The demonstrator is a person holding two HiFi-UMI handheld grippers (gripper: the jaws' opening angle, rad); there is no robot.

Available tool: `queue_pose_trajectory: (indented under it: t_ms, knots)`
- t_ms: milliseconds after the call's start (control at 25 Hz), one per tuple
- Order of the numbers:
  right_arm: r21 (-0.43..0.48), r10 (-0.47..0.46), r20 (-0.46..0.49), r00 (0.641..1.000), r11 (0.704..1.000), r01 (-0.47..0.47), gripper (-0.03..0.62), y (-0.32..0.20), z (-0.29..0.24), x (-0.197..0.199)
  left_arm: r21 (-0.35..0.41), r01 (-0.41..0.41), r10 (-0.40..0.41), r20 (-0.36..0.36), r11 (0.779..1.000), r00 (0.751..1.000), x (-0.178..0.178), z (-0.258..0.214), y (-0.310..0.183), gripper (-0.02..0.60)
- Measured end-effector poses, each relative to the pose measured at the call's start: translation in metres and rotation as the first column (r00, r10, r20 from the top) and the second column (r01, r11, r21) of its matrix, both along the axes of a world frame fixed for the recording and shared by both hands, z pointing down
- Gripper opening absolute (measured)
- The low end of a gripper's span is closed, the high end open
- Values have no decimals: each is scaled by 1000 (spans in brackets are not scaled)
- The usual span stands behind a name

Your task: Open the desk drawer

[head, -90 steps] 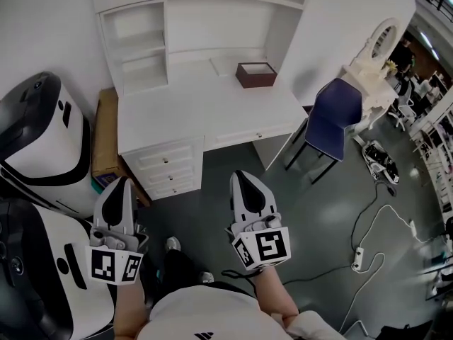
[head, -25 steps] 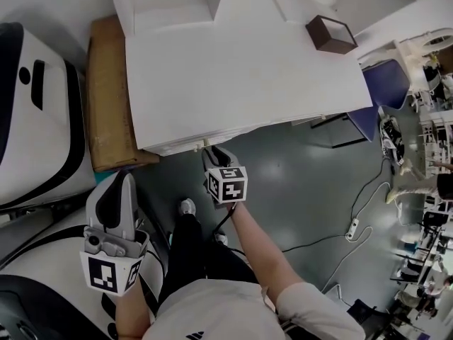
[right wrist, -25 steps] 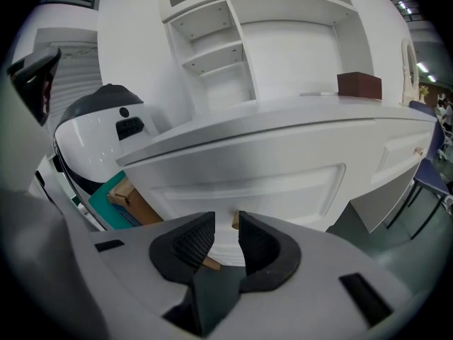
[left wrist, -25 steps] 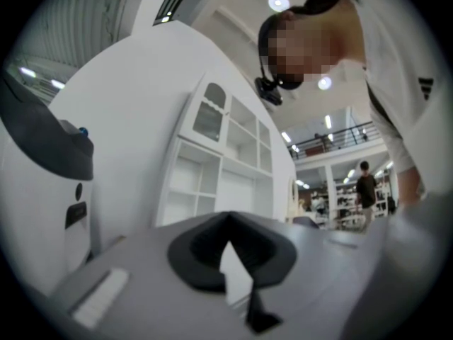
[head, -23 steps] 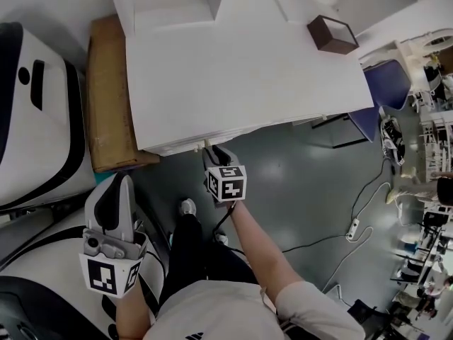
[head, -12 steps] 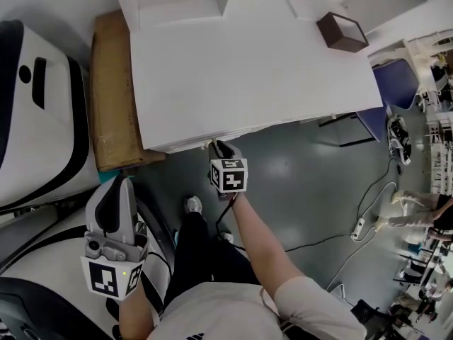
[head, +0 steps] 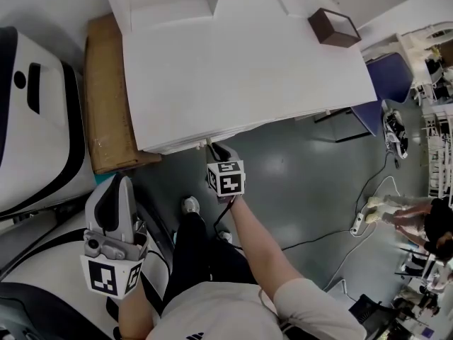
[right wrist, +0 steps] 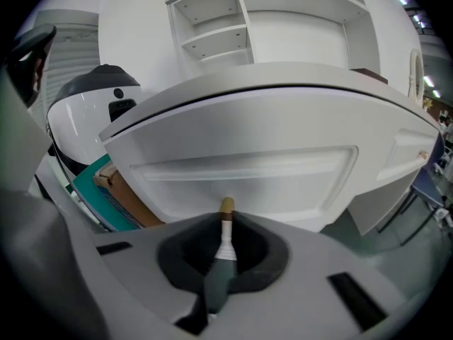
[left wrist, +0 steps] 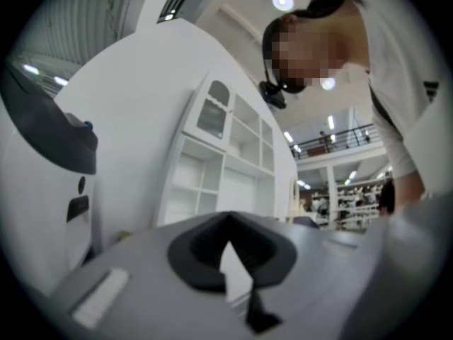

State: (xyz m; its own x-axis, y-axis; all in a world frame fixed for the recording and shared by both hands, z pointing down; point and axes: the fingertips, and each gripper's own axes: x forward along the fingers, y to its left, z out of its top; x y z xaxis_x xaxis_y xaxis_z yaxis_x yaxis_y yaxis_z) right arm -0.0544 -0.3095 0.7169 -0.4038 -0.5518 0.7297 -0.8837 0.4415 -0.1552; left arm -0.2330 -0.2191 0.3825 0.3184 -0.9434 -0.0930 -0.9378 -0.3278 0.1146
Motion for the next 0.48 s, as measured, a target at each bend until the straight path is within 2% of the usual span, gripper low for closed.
queue_pose_trajectory:
  t_ms: [40,160,240,360,480]
  knots:
    - [-6,1,-7,1000,1000,-1,-3,6,2,3,1,-3,3,-2,1000,1000,1,0,0,5]
    - [0,-26,-22,999,1000,26,-2,25,7,10,2,-14,14,-5,1000,1000,8,-1,2,5]
    - [14,1,3,1000,1000,-1,1,25,5,12,7,-18,18,1,1000,1000,11,-3,3,5]
    - [27,21,45,999,999,-22,67,14,1,7,3,-11,11,-2,1000,1000,10,-1,4,5]
    - [43,-4,46,999,999,2,83,5,-2,-2,-5,-9,9,0,1000,1000,11,1,8,5]
